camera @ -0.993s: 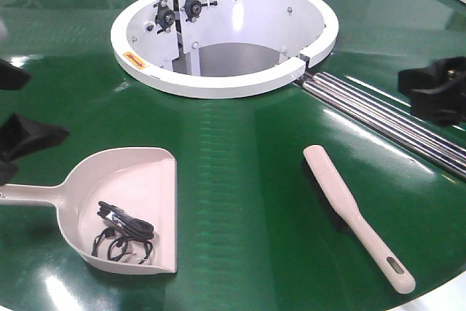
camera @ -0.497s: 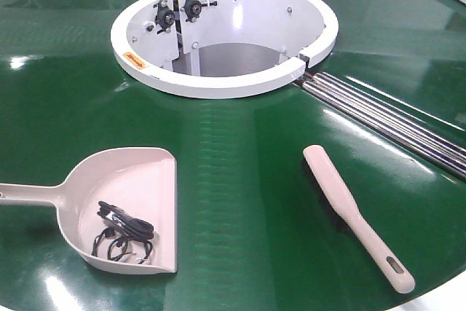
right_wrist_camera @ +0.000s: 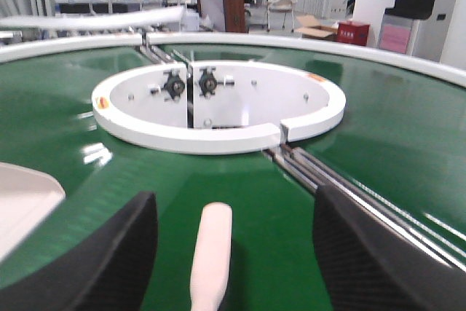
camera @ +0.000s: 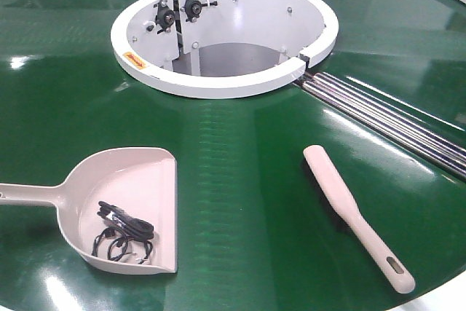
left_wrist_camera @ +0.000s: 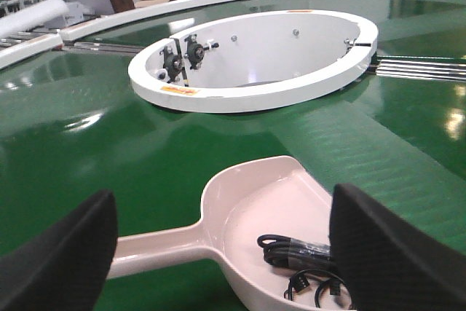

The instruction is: Clean and inspect green conveyor with broom and dustpan

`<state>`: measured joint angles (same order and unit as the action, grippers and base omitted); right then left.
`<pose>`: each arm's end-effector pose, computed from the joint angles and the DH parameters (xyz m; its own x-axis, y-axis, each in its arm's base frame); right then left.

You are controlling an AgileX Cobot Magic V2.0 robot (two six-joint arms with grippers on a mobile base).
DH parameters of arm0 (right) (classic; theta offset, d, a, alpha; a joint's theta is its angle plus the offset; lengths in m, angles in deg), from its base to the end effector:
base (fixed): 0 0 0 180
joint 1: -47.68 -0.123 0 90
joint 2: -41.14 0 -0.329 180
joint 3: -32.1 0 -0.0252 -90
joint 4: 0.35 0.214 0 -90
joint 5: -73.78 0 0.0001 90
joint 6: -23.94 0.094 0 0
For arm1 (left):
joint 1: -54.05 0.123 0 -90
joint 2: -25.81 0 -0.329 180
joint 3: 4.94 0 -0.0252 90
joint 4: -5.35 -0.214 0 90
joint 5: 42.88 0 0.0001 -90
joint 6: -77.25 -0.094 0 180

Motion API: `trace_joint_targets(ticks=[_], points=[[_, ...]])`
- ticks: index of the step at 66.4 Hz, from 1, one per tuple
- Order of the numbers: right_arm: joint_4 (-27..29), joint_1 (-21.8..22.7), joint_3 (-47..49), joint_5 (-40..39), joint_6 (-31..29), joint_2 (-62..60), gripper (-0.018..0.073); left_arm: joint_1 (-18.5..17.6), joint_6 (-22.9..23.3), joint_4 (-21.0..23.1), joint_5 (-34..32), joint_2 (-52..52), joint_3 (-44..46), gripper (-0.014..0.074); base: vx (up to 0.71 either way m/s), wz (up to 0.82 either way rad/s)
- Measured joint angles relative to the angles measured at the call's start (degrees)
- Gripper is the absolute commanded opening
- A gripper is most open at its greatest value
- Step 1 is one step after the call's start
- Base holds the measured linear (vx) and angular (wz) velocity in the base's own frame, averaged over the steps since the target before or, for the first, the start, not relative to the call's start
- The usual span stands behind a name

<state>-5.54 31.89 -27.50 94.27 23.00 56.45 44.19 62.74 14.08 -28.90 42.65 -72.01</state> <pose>-0.0220 -0.0093 0.2811 -0.0644 -0.1232 -0.9903 -0.2494 0.9628 -0.1036 -0.0121 -0.0014 0.2533 -0.1101 0.1258 -0.9859 0.2197 0.9705 0.0993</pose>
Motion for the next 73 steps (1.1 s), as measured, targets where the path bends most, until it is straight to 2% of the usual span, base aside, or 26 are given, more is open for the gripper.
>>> trace_joint_targets(ticks=[12,18,24,30,32,33,35,73], points=[[-0.23,0.00,-6.23,-8.99,-0.63,0.00,0.0443,0.00,0.61,-0.05,-4.35,-0.07,-1.49,0.0553,0.00,0.00],[-0.23,0.00,-6.55,-11.26,-0.68,0.00,0.0414,0.00,0.73,-0.05,-4.40,-0.07,-1.49,0.0507,0.00,0.00],[-0.23,0.00,-6.55,-11.93,-0.68,0.00,0.0304,0.00,0.73,-0.05,-4.40,-0.07,-1.49,0.0365,0.00,0.00],[-0.23,0.00,-6.55,-12.01,-0.68,0.00,0.0131,0.00,0.59,-0.05,-4.27,-0.07,-1.49,0.0123,0.00,0.00],[-0.23,0.00,-6.55,-12.01,-0.68,0.00,0.0064,0.00,0.28,-0.05,-4.22,-0.07,-1.49,0.0013,0.00,0.00],[-0.23,0.00,-6.55,-12.01,-0.68,0.00,0.0038,0.00,0.14,-0.05,-4.20,-0.07,-1.49,-0.0008,0.00,0.00],[-0.23,0.00,-6.55,-12.01,-0.68,0.00,-0.0017,0.00,-0.33,-0.05,-4.20,-0.07,-1.49,-0.0008,0.00,0.00],[-0.23,0.00,-6.55,-11.95,-0.21,0.00,-0.0010,0.00,-1.60,-0.05,-4.39,-0.15,-1.49,-0.0007,0.00,0.00]])
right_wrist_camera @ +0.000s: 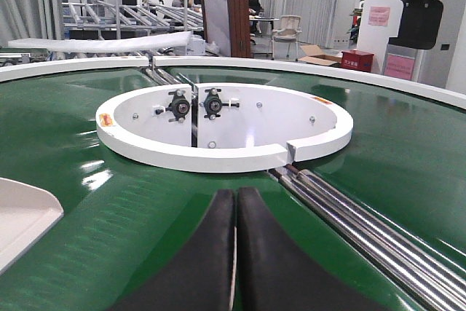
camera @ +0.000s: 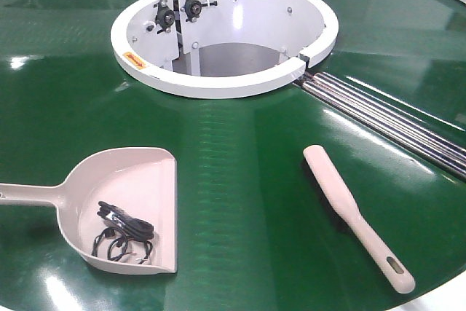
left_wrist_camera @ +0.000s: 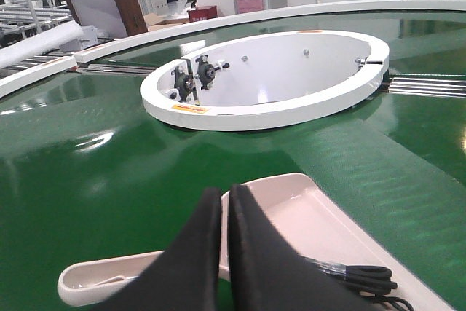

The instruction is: Clean and inspect green conveyor with broom and dustpan

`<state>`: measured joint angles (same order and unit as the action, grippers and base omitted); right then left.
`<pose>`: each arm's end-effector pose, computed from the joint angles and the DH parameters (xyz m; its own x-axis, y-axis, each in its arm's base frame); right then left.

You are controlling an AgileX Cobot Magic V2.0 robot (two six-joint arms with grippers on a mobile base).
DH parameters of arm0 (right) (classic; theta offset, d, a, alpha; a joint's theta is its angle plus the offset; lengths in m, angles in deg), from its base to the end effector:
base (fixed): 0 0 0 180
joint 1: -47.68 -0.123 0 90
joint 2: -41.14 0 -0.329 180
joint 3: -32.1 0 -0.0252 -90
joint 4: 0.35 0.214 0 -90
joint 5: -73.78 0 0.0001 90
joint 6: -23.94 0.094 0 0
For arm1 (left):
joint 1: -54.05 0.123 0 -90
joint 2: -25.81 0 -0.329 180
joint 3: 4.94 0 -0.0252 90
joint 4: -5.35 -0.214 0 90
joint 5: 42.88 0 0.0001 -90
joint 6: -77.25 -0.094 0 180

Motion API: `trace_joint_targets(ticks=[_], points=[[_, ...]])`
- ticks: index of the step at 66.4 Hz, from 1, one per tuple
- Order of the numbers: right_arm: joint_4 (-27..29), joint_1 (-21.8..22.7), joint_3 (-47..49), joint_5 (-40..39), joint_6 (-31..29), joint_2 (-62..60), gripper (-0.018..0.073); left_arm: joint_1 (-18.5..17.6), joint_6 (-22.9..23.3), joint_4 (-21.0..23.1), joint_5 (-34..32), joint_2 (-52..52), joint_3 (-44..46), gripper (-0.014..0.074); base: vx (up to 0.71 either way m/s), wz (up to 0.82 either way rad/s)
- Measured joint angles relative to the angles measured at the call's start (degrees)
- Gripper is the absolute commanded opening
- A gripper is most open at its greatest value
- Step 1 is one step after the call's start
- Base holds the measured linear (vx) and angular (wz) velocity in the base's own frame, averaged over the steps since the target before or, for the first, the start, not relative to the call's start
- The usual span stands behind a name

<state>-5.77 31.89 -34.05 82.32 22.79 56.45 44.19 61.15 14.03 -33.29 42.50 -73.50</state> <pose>-0.0145 -0.0055 0.2665 0.0299 -0.1093 -0.9936 -0.2568 0.9598 -0.1134 -0.0106 -0.0006 0.2525 -0.0549 0.1427 -0.9882 0.2048 0.9703 0.1287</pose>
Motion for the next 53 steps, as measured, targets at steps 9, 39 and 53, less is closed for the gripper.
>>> trace_joint_targets(ticks=[9,39,53], points=[[0.00,0.00,0.00,0.00,0.06,0.00,-0.0010,0.00,-0.02,0.00,0.00,0.00,0.00,-0.0007,0.00,0.00],[0.00,0.00,0.00,0.00,0.06,0.00,-0.0010,0.00,15.42,-9.97,-2.78,-0.45,-6.31,-0.0007,0.00,0.00],[0.00,0.00,0.00,0.00,0.06,0.00,-0.0010,0.40,24.27,-13.53,-7.19,-8.88,-11.17,-0.0007,0.00,0.00]])
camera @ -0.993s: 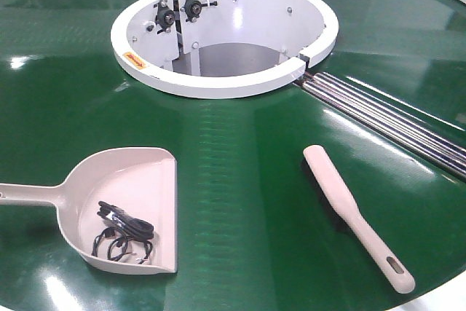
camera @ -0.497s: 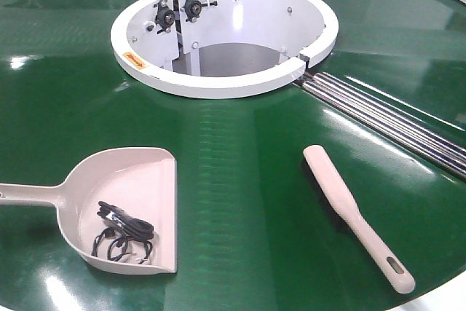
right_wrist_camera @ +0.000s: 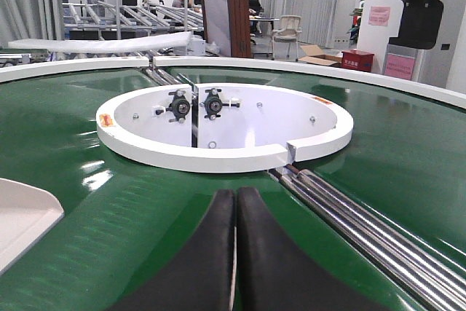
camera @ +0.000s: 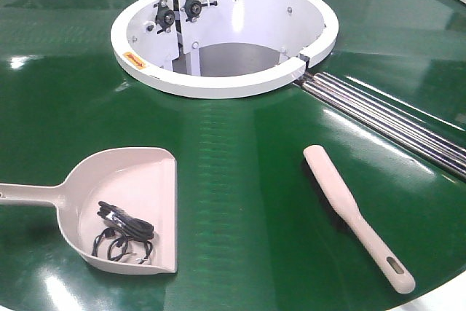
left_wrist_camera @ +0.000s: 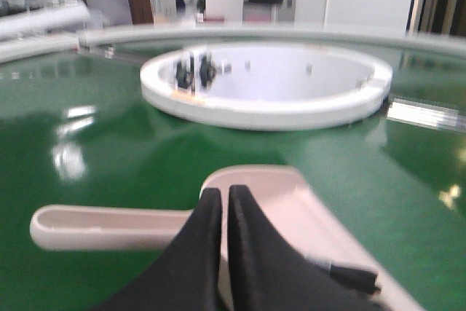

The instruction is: Clean and inspect green conveyor with broom and dustpan

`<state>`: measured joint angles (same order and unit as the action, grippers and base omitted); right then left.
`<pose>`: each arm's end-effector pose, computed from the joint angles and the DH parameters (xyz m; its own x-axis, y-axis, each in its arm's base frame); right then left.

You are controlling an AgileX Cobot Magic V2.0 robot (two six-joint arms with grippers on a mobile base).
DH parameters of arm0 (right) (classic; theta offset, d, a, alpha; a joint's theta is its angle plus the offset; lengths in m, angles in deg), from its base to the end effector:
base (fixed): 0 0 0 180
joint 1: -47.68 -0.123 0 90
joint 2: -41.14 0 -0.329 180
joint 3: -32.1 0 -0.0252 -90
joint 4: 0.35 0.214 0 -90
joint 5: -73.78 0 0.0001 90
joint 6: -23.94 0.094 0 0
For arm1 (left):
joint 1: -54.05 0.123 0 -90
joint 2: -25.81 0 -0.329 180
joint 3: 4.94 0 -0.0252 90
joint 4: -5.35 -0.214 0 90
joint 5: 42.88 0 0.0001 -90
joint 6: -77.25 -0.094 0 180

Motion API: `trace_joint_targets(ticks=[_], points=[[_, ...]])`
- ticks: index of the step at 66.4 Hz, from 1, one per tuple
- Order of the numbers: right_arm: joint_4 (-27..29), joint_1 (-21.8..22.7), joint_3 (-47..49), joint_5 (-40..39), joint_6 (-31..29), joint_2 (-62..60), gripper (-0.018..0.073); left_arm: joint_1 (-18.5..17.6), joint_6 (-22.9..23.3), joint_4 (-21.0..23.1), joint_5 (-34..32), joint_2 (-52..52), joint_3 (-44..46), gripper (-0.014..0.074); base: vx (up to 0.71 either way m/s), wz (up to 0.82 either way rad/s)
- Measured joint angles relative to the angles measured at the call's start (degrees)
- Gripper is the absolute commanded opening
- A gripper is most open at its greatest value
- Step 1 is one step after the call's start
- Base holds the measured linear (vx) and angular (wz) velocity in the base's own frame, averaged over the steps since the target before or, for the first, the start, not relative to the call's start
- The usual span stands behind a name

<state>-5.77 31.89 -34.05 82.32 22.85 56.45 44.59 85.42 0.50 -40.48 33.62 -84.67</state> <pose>-0.0145 -0.0055 0.2665 0.0297 -0.1083 -0.9937 -0.2569 0.9599 -0.1123 -0.0189 0.0035 0.2021 -0.0081 -0.0574 -0.9983 0.1607 0.9853 -0.0580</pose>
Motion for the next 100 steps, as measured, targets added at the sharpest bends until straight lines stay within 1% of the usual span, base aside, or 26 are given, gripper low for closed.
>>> trace_joint_targets(ticks=[4,11,15,18,24,30,43,54,66,77,100], points=[[0.00,0.00,0.00,0.00,0.00,0.00,-0.0010,1.02,-1.55,3.68,1.21,-1.37,-0.06,-0.0007,0.00,0.00],[0.00,0.00,-0.02,0.07,0.00,0.00,-0.0010,4.21,-6.76,9.89,2.40,-1.70,-0.06,-0.0007,0.00,0.00],[0.00,0.00,-0.02,0.02,0.00,0.00,-0.0010,5.86,-8.17,11.39,2.51,-1.70,-0.06,-0.0007,0.00,0.00],[0.00,0.00,-0.02,0.06,0.00,0.00,-0.0010,6.94,-8.17,11.87,2.51,-1.70,-0.06,-0.0007,0.00,0.00],[0.00,0.00,-0.02,0.01,0.00,0.00,-0.0010,7.39,-8.17,11.67,2.51,-1.70,-0.06,-0.0007,0.00,0.00],[0.00,0.00,-0.02,0.06,0.00,0.00,-0.0010,7.44,-8.17,10.42,2.51,-1.70,-0.06,-0.0007,0.00,0.00],[0.00,0.00,-0.02,0.06,0.00,0.00,-0.0010,7.46,-5.27,8.87,2.51,-1.70,-0.06,-0.0007,0.00,0.00],[0.00,0.00,-0.02,0.06,0.00,0.00,-0.0010,7.46,-4.47,6.79,2.51,-1.70,-0.06,-0.0007,0.00,0.00],[0.00,0.00,-0.02,0.06,0.00,0.00,-0.0010,7.46,-4.34,6.15,2.41,-1.70,-0.06,-0.0007,0.00,0.00],[0.00,0.00,-0.02,0.06,0.00,0.00,-0.0010,7.46,-2.21,3.54,1.41,-1.70,-0.06,-0.0007,0.00,0.00],[0.00,0.00,-0.02,0.06,0.00,0.00,-0.0010,7.52,-1.82,2.98,1.37,-1.70,-0.06,-0.0007,0.00,0.00]])
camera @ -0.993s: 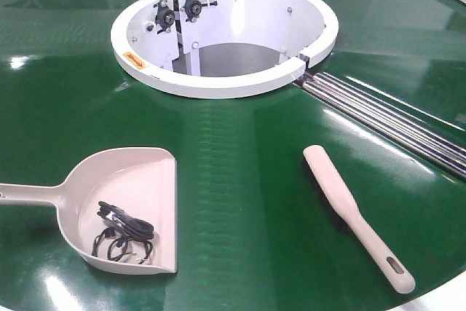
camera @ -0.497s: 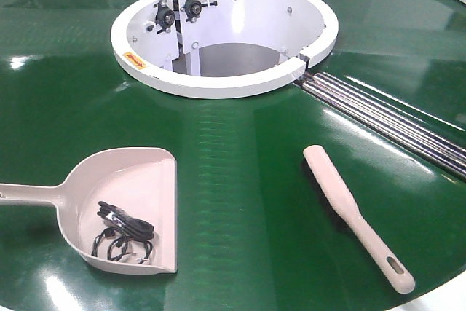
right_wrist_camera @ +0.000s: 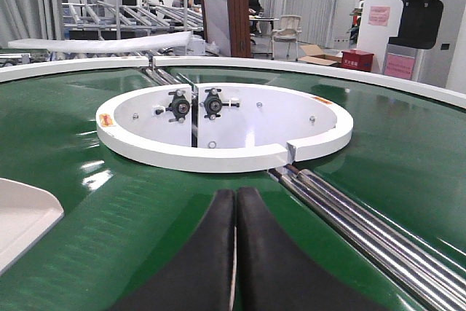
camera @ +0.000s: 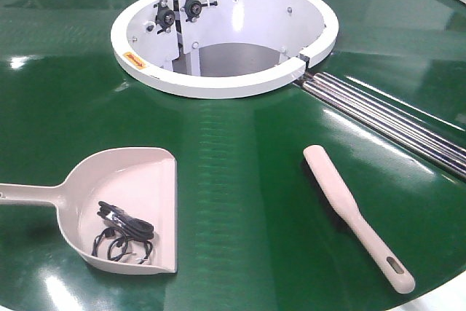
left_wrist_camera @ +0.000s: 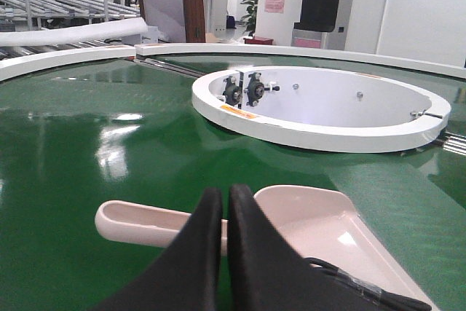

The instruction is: Clean and inspect green conveyor with broom and dustpan

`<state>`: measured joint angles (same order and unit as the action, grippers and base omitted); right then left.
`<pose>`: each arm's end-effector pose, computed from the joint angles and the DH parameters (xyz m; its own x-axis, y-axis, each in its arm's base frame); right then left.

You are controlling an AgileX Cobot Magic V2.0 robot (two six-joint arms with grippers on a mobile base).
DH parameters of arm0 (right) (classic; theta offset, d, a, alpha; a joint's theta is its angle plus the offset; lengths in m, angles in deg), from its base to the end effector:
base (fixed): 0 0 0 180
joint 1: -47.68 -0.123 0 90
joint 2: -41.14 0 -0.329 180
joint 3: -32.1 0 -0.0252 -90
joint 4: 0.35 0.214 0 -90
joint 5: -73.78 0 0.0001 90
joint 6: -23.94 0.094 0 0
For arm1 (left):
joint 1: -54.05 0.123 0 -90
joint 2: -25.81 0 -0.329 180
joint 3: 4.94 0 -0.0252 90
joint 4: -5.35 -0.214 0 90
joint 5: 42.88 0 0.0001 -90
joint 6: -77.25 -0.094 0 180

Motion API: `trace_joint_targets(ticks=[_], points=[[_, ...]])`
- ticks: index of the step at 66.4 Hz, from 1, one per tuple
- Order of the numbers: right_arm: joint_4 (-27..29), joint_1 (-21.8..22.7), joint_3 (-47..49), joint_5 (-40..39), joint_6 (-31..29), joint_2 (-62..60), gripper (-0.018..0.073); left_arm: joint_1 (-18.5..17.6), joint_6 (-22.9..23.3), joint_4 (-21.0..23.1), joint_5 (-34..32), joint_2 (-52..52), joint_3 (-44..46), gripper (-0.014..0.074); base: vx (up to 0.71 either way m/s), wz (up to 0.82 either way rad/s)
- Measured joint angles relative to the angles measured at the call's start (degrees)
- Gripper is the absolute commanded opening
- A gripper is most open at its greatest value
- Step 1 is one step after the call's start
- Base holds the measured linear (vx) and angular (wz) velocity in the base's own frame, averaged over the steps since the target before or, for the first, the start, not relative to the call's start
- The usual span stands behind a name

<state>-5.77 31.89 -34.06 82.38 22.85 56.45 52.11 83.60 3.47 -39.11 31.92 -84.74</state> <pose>-0.0145 -0.0055 0.2664 0.0285 -0.1087 -0.9937 -0.2569 0.9599 -0.1123 -0.0215 0.0009 0.1988 0.0031 -0.0782 -0.9969 0.0320 0.9964 -0.0780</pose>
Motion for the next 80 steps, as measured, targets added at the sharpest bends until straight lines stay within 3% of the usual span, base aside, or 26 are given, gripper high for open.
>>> trace_joint_targets(ticks=[45,51,65,80], points=[[0.00,0.24,0.00,0.00,0.00,0.00,-0.0010,0.00,0.00,0.00,0.00,0.00,0.00,-0.0007,0.00,0.00],[0.00,3.45,0.00,0.00,0.00,0.00,-0.0010,0.00,0.00,0.00,0.00,0.00,0.00,-0.0007,0.00,0.00],[3.25,17.08,-0.37,-0.26,0.04,0.00,-0.0010,0.00,0.00,0.00,0.00,0.00,0.00,-0.0007,0.00,0.00],[3.73,19.29,-9.22,-0.61,0.04,-6.23,-0.0010,0.00,0.00,0.00,0.05,0.00,0.00,-0.0007,0.00,0.00]])
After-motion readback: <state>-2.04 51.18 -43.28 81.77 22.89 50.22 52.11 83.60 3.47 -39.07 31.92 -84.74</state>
